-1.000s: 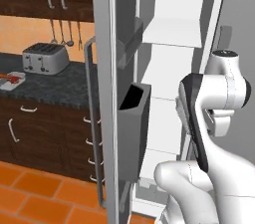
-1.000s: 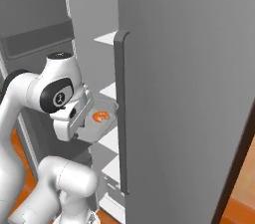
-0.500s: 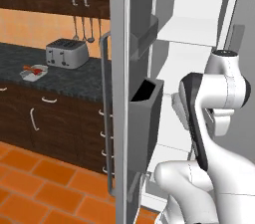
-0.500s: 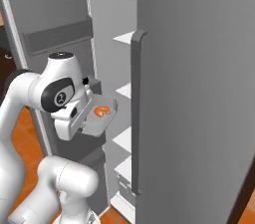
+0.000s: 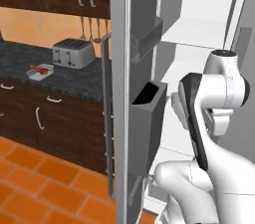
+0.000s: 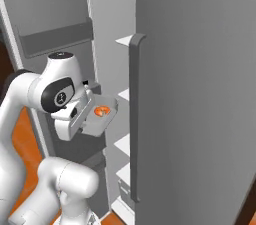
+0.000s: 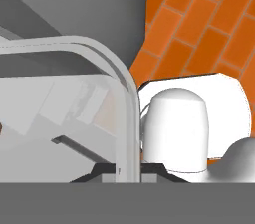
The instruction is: Take the meat container that has the shrimp and place it on the second highest rack of the freezer. Then take the vegetable container that has the bell pepper and carrot and place it on the highest rack of the freezer.
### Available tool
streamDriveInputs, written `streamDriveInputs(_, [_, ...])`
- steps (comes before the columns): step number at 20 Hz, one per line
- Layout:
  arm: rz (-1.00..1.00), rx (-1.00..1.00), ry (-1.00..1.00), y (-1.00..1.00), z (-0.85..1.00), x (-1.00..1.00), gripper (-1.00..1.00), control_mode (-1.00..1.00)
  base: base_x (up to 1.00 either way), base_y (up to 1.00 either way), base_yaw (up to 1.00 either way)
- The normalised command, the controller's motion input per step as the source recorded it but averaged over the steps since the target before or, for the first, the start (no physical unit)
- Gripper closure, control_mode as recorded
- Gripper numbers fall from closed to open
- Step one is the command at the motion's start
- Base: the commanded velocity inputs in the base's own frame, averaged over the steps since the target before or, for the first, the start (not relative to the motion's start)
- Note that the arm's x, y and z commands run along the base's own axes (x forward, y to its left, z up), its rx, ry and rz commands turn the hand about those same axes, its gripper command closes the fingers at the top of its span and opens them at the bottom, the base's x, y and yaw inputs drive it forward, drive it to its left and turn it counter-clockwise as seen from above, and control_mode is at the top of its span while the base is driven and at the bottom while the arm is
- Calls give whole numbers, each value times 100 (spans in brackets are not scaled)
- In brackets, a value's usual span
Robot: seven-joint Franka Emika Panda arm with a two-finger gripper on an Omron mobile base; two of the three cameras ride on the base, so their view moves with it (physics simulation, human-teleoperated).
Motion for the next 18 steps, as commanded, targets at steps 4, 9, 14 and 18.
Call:
streamDriveInputs(4, [0, 0, 0, 0, 0, 0, 100, 100, 49, -5, -2])
streamDriveInputs(9, [0, 0, 0, 0, 0, 0, 100, 100, 53, -12, 0])
streamDriveInputs(14, [0, 0, 0, 0, 0, 0, 100, 100, 64, 6, -7])
streamDriveInputs(18, [0, 0, 0, 0, 0, 0, 100, 100, 44, 18, -25])
